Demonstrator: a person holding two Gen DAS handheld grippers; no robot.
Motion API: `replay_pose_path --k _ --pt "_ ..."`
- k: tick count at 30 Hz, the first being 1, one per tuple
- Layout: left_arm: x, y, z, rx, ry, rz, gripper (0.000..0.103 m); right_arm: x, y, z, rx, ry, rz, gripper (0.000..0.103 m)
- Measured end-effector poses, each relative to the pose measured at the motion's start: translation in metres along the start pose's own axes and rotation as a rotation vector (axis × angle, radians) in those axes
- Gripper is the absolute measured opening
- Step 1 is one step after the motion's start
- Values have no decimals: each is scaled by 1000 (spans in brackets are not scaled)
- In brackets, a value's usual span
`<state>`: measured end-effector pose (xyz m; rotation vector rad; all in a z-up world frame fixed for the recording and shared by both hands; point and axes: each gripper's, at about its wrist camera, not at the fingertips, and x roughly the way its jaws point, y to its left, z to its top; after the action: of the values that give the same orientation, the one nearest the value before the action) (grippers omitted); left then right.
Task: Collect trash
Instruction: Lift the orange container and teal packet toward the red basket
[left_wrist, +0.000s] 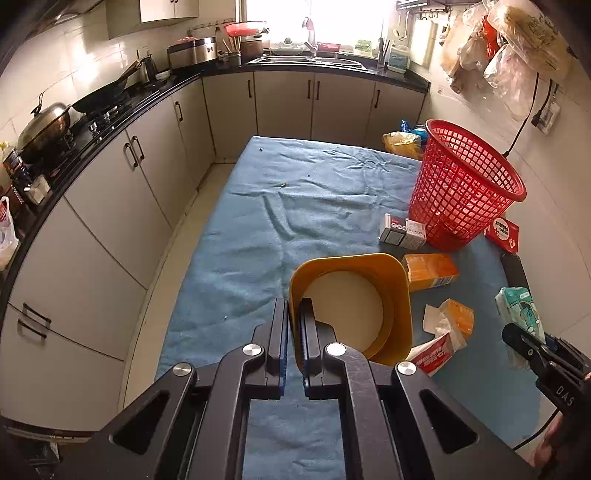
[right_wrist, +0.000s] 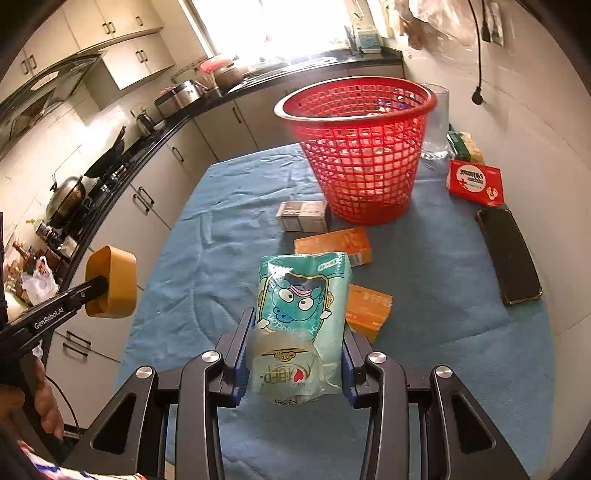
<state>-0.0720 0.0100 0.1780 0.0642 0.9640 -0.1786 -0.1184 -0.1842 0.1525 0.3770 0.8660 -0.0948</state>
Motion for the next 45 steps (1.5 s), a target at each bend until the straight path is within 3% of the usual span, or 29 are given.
replay_pose_path --k 15,38,45 --pt "-10 8 -11 -6 -6 6 5 -6 22 -6 -47 -12 22 42" --pt "11 -12 -4 9 60 -48 5 -1 3 -3 1 3 6 43" --pt "22 -24 6 28 68 -35 5 7 -7 1 27 11 12 43"
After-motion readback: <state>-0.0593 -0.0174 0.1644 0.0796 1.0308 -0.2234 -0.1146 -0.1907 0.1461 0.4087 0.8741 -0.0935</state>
